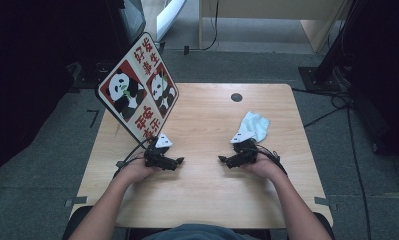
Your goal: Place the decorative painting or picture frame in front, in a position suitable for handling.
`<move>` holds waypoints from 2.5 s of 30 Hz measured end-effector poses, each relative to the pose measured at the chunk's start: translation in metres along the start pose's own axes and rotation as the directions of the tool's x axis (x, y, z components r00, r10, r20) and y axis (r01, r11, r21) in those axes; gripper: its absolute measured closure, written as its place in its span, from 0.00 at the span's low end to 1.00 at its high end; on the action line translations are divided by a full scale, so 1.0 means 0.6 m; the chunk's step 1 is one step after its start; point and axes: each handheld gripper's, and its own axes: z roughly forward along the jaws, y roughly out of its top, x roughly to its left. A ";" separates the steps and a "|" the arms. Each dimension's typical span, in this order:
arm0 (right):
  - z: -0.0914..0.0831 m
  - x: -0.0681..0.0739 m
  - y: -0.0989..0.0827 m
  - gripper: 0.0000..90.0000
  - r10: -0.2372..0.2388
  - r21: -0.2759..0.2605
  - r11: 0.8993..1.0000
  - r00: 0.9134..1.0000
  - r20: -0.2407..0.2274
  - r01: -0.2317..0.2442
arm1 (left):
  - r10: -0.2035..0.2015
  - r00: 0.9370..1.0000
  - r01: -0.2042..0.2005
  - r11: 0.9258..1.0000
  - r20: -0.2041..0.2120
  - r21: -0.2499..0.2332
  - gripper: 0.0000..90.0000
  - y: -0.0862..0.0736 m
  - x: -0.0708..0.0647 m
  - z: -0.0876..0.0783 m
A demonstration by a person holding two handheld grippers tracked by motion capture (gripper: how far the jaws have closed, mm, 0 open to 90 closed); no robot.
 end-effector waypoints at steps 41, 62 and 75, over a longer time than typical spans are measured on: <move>0.002 0.000 0.001 0.10 -0.004 0.006 1.000 1.000 -0.014 0.004 | -0.033 0.999 0.032 0.999 -0.030 -0.003 0.15 -0.004 -0.001 -0.003; 0.003 -0.001 0.002 0.09 -0.014 0.008 1.000 1.000 -0.021 0.014 | -0.021 0.999 0.017 0.997 0.041 0.075 0.16 0.004 0.016 -0.022; 0.003 0.000 0.002 0.09 -0.014 0.008 1.000 1.000 -0.022 0.014 | -0.058 0.997 0.055 0.997 0.060 0.060 0.16 0.014 0.023 -0.048</move>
